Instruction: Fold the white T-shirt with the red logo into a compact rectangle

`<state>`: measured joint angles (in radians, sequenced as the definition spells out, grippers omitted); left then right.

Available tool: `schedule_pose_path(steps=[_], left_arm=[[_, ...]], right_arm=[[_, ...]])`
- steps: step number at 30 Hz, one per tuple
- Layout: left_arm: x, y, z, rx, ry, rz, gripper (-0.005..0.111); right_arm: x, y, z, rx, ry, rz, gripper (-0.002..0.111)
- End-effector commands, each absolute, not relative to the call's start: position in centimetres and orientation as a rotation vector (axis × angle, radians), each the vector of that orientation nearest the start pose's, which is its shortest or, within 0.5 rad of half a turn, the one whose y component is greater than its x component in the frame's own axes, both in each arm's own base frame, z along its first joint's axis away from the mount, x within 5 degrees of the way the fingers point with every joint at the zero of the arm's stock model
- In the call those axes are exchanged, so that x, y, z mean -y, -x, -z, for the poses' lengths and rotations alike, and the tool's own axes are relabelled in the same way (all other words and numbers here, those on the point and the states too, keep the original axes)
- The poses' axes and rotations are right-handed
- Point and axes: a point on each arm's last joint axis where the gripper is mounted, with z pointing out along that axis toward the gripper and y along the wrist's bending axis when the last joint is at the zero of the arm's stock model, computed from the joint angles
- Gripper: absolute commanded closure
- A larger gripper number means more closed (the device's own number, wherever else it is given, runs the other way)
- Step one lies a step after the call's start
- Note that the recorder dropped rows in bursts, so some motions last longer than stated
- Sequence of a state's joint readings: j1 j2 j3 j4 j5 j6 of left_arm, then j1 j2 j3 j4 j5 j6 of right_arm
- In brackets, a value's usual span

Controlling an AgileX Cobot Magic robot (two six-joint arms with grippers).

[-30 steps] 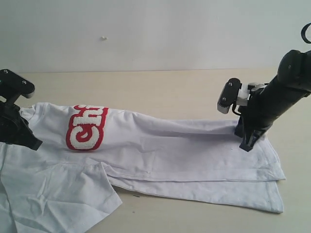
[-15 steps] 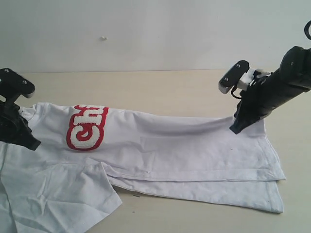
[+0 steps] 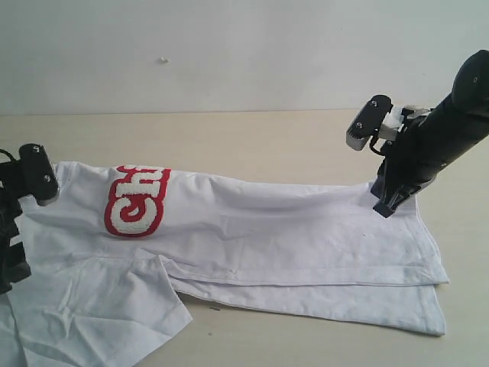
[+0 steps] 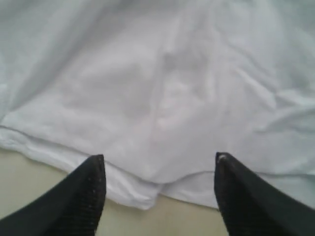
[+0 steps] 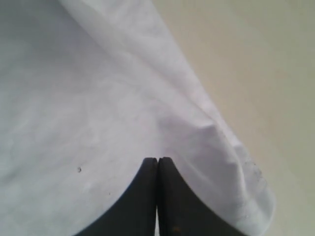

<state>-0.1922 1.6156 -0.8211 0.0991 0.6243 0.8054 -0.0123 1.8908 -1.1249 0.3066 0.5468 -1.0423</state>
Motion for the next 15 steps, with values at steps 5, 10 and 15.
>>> schedule_pose_path(steps=[5, 10, 15], left_arm=[[9.0, -21.5, -17.8, -2.4, -1.934, -0.144, 0.046], [9.6, -18.9, -16.2, -2.367, -2.097, -0.134, 0.044], [9.9, -17.2, -15.0, -2.338, -2.165, -0.122, 0.035]], right_arm=[[-1.4, -36.1, -15.8, -2.563, 1.051, -0.083, 0.108], [-2.1, -36.0, -15.7, -2.567, 1.065, -0.118, 0.108], [-3.9, -35.9, -15.8, -2.533, 1.131, -0.12, 0.108]])
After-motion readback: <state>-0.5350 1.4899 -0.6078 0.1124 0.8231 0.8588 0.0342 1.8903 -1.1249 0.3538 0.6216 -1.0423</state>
